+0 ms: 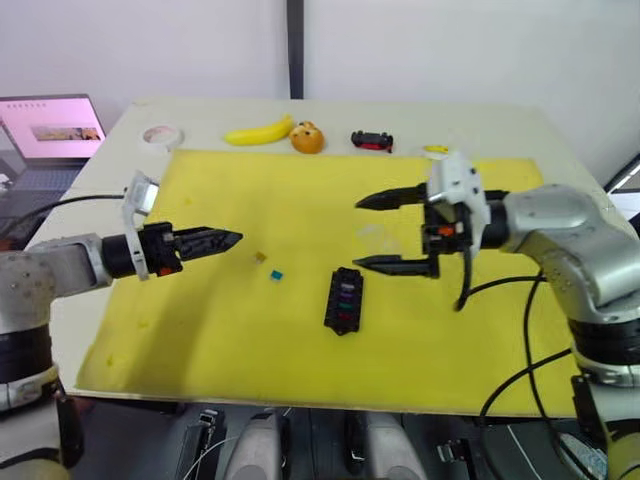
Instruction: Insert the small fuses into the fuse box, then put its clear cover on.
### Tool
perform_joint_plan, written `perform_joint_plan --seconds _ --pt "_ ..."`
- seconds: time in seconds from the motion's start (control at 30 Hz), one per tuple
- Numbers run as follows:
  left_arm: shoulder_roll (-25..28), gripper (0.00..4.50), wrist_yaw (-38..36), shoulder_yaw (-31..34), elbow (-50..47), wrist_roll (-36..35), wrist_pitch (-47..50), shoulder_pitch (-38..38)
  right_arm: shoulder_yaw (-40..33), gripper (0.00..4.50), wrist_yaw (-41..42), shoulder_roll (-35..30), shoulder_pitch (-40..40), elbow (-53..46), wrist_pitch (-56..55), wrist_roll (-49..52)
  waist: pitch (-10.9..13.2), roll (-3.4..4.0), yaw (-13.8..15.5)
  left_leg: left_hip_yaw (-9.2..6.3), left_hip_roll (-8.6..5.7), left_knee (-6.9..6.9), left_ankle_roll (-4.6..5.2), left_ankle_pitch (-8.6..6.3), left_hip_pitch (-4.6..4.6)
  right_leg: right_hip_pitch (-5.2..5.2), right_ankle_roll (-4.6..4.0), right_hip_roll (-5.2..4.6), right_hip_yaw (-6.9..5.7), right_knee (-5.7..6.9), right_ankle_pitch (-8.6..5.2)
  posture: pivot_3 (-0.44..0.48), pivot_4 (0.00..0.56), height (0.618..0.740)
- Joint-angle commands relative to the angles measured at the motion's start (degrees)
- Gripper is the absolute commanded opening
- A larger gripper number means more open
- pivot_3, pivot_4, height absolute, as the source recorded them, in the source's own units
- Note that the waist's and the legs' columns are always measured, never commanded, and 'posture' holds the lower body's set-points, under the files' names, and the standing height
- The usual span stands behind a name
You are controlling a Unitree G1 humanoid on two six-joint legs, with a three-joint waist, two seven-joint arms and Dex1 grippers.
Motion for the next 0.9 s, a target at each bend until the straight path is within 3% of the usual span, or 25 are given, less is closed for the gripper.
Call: perform_joint_plan --seconds 0.03,0.13,0.53,0.9 --pt "-2.13 2.23 3.22 4.61 6.06 -2.32 6.16 -3.84 0.22 4.50 -1.08 1.08 -0.96 -2.63 -0.94 -0.13 0.00 -0.02 -0.01 0.00 -0.01 0.01 0.00 0.00 0.00 0.00 0.00 0.00 -0.02 0.00 0.00 0.000 0.150 0.737" --pt "-3.12 2.23 4.67 7.16 12.25 -3.25 8.26 -6.46 0.48 4.50 -1.44 1.44 -1.09 -2.98 -0.99 -0.22 -0.01 -0.04 -0.10 -0.02 -0.03 0.01 0.00 0.00 0.00 0.00 0.00 0.00 -0.03 0.01 0.00 0.000 0.150 0.737" --pt "-4.84 2.23 8.53 -0.40 24.88 -0.63 8.26 -7.58 0.01 4.50 -2.05 0.50 0.53 -4.52 -0.88 -0.49 -0.01 -0.04 -0.27 -0.01 -0.03 -0.01 -0.02 0.01 0.03 0.00 -0.01 -0.04 -0.02 0.03 0.00 0.000 0.150 0.737" --pt "-9.12 2.23 9.80 0.19 33.09 5.51 7.51 -12.22 0.10 4.50 -2.86 0.11 0.97 -5.17 -0.79 -1.02 -0.01 -0.05 -0.02 0.00 -0.08 -0.01 -0.02 0.01 0.01 0.00 0.00 -0.06 -0.03 0.02 0.00 0.000 0.150 0.737"
